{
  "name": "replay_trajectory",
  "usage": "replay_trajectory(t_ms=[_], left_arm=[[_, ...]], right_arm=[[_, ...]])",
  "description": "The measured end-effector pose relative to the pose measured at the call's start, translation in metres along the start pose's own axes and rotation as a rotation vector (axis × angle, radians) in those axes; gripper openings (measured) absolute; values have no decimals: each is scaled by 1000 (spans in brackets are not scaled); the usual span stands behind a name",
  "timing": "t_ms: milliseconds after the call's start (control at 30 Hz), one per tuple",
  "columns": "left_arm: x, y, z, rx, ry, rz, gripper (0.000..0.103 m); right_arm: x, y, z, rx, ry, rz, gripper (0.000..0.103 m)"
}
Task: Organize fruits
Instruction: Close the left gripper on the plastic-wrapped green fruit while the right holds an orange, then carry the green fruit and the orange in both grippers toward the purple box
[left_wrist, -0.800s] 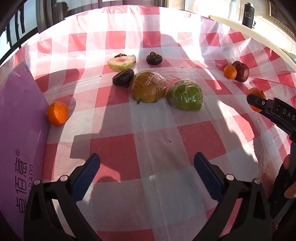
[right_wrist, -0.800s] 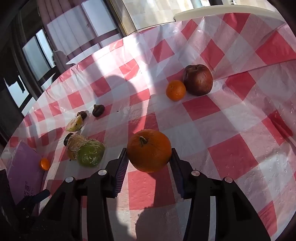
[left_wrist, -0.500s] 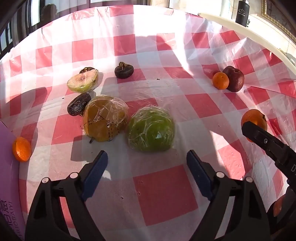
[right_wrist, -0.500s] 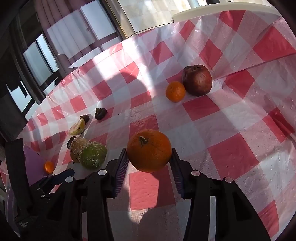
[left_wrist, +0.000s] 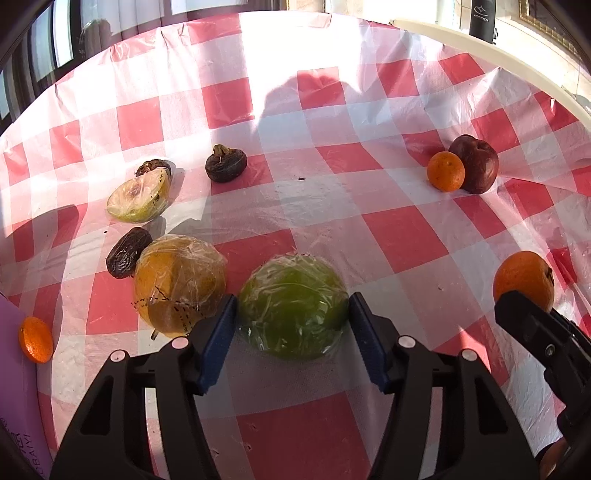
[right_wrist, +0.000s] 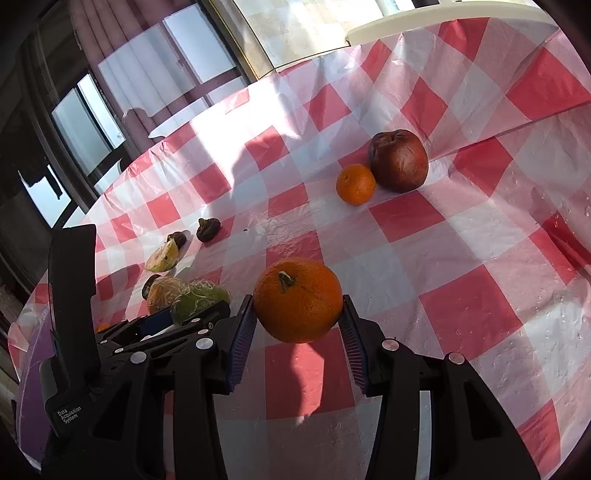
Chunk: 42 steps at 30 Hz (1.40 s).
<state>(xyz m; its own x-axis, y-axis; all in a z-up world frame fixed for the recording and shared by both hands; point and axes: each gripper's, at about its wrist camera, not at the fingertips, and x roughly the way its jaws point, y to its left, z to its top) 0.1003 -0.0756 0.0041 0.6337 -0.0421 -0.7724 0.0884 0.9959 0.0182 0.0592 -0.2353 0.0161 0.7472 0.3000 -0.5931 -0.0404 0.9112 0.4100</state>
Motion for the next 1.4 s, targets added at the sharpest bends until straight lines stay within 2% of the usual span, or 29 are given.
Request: replay_trajectory(t_ms=[200, 467, 700, 933, 1167, 1400], left_arm=[[-9, 2, -7, 5, -15, -23, 61], [-21, 14, -23, -78, -19, -55, 61], [-20, 16, -23, -85, -5, -59, 61], [-27, 26, -29, -141, -34, -69, 61], [-51, 31, -49, -134, -86, -38, 61], [-74, 45, -79, -167, -78, -55, 61]], right_arm=[[2, 0, 0, -1, 8, -1, 46], [3, 1, 1, -2, 21, -1, 46], [5, 1, 0, -3, 28, -9, 46], [5, 2, 0, -7, 27, -6, 46], [2, 1, 0, -6, 16, -3, 46], [3, 4, 0, -21, 29, 8, 46]])
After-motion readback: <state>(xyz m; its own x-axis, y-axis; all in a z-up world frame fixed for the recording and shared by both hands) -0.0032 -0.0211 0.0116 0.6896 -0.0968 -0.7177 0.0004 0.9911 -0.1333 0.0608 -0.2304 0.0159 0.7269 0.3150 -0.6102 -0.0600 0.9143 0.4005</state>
